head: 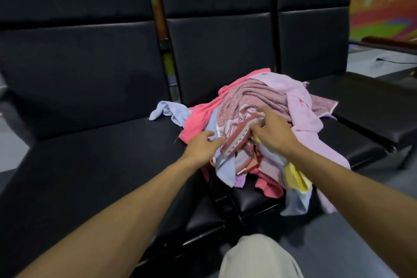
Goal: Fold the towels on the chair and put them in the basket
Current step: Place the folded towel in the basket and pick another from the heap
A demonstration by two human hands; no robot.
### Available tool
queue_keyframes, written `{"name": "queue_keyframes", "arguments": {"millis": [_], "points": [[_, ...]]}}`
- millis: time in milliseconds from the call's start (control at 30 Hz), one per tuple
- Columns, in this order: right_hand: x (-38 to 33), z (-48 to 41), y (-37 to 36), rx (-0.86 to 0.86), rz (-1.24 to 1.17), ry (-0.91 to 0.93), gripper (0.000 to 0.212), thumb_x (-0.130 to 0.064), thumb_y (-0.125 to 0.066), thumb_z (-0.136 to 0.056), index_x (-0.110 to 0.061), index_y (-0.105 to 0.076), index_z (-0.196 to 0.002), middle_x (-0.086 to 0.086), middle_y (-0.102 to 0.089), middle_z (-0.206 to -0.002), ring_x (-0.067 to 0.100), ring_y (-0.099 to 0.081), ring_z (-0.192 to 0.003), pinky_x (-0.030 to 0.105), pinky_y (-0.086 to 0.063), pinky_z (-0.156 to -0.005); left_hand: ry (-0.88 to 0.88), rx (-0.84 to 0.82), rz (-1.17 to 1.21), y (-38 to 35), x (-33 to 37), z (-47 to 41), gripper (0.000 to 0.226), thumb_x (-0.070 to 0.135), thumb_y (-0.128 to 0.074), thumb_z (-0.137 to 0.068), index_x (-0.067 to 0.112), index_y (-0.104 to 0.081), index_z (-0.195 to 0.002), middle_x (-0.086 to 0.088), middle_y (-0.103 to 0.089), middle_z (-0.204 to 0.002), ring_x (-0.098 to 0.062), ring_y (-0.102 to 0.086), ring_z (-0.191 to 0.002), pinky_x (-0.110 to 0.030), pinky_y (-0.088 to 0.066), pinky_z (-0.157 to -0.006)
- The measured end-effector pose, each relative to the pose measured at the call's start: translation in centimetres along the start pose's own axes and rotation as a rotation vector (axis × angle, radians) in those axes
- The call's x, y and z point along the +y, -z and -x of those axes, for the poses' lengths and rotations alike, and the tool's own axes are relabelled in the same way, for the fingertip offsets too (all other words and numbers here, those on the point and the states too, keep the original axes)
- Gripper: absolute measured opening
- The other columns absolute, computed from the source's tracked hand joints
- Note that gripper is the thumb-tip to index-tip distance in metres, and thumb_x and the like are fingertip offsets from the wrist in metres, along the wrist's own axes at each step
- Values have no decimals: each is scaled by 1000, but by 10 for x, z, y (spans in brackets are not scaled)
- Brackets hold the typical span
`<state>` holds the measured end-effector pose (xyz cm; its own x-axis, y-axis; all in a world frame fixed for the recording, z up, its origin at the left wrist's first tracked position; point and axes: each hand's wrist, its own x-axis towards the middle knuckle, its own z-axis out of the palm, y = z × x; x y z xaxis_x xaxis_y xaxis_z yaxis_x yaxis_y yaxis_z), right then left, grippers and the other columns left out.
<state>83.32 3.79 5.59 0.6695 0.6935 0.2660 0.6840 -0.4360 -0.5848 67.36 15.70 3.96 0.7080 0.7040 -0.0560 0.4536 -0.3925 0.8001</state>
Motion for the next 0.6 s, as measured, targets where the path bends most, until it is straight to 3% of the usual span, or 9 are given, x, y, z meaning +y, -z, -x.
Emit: {"name": "queue_keyframes", "arguments": {"millis": [67,133,200,333,400,467,533,600], "points": [[6,-7,-6,-1,-47,-19,45,-27,-62,-88,-17,-50,-130,8,-68,-96,29,-61,-96,35,-45,-78,13,18,26,-15,-1,-17,40,37,-69,-87,15,-65,-120,-1,-66,-116,-17,-62,-102,-25,-46,-86],[8,-13,-15,28,-1,-4,33,-28,-65,-86,-16,-64,-117,11,-72,-93,31,-64,-97,36,-48,-79,-10,100,-17,-21,-3,-24,11,30,-73,-84,22,-73,-92,2,-72,-94,-14,-65,-84,-28,-51,-77],[6,-14,-20,92,3,-13,22,-25,-64,-86,-15,-71,-104,12,-72,-90,32,-64,-95,36,-48,-77,-42,165,-2,-20,-5,-25,8,26,-69,-87,22,-70,-81,4,-70,-84,-12,-64,-79,-27,-51,-72],[-13,-6,-18,182,-138,1,13,-23,-63,-88,-13,-71,-90,6,-70,-82,24,-62,-83,32,-39,-70,19,112,255,-4,2,-11,16,30,-55,-96,18,-64,-90,4,-66,-94,-10,-61,-82,-24,-47,-72],[-40,1,-14,202,-253,115,11,-20,-62,-89,-13,-70,-89,0,-69,-80,16,-60,-79,29,-38,-70,84,45,472,9,11,-1,24,43,-53,-96,23,-65,-91,3,-69,-96,-9,-64,-78,-25,-51,-72],[-75,7,-11,139,-388,261,10,-18,-61,-89,-18,-70,-93,-7,-71,-85,10,-63,-82,23,-45,-74,113,-123,771,24,17,8,39,56,-57,-88,23,-70,-104,3,-73,-99,-10,-69,-84,-28,-52,-74],[-100,13,-10,68,-505,340,13,-19,-60,-88,-24,-70,-95,-7,-72,-87,10,-67,-83,26,-51,-78,93,-217,1032,39,16,14,44,48,-64,-82,19,-69,-115,-4,-70,-112,-18,-68,-99,-33,-52,-80],[-110,20,-10,11,-597,361,14,-15,-61,-87,-23,-70,-95,-3,-72,-89,14,-68,-84,33,-54,-80,68,-193,1160,52,11,20,33,22,-65,-83,15,-70,-115,-5,-68,-117,-16,-67,-106,-28,-56,-80]]}}
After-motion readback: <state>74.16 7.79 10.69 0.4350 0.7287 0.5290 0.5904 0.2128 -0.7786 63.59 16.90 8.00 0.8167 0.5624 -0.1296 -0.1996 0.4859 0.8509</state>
